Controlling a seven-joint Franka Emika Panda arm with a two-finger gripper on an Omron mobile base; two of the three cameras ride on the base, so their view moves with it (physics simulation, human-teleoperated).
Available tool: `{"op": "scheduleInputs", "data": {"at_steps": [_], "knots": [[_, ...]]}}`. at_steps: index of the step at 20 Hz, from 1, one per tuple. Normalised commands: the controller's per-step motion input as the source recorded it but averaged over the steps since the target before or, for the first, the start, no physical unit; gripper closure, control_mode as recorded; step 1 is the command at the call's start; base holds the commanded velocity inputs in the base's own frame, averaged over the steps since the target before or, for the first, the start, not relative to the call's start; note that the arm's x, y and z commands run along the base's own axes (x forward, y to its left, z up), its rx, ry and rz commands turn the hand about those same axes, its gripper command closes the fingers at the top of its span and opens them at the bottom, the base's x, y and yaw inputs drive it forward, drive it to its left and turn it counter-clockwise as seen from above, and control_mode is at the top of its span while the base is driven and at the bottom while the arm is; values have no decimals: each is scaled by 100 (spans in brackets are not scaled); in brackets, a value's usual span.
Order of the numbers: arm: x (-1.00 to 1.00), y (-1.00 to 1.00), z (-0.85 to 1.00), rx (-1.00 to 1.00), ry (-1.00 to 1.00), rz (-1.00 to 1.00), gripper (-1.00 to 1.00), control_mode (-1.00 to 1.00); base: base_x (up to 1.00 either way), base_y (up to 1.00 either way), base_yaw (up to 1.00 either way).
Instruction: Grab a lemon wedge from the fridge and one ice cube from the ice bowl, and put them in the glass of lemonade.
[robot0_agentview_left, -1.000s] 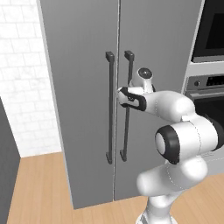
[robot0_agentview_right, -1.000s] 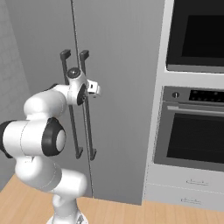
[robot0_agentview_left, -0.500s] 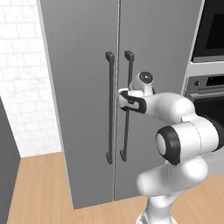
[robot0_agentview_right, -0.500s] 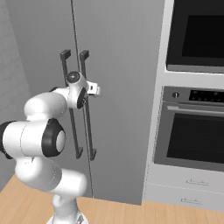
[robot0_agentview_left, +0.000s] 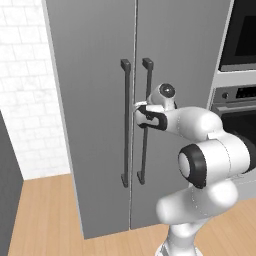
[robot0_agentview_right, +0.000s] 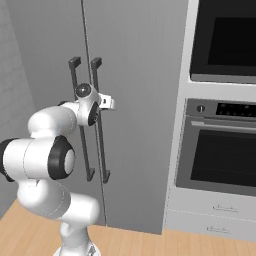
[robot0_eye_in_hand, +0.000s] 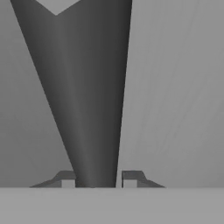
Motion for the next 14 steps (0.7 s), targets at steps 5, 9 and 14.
{"op": "scheduleInputs", "data": {"at_steps": [5, 9, 14], "knots": [[-3, -16, 11, 0, 2, -2, 100, -100, 0, 0, 0], [-44, -57, 23, 2, 5, -11, 100, -100, 0, 0, 0], [-82, -74, 16, 7, 2, -10, 100, -100, 0, 0, 0]]}}
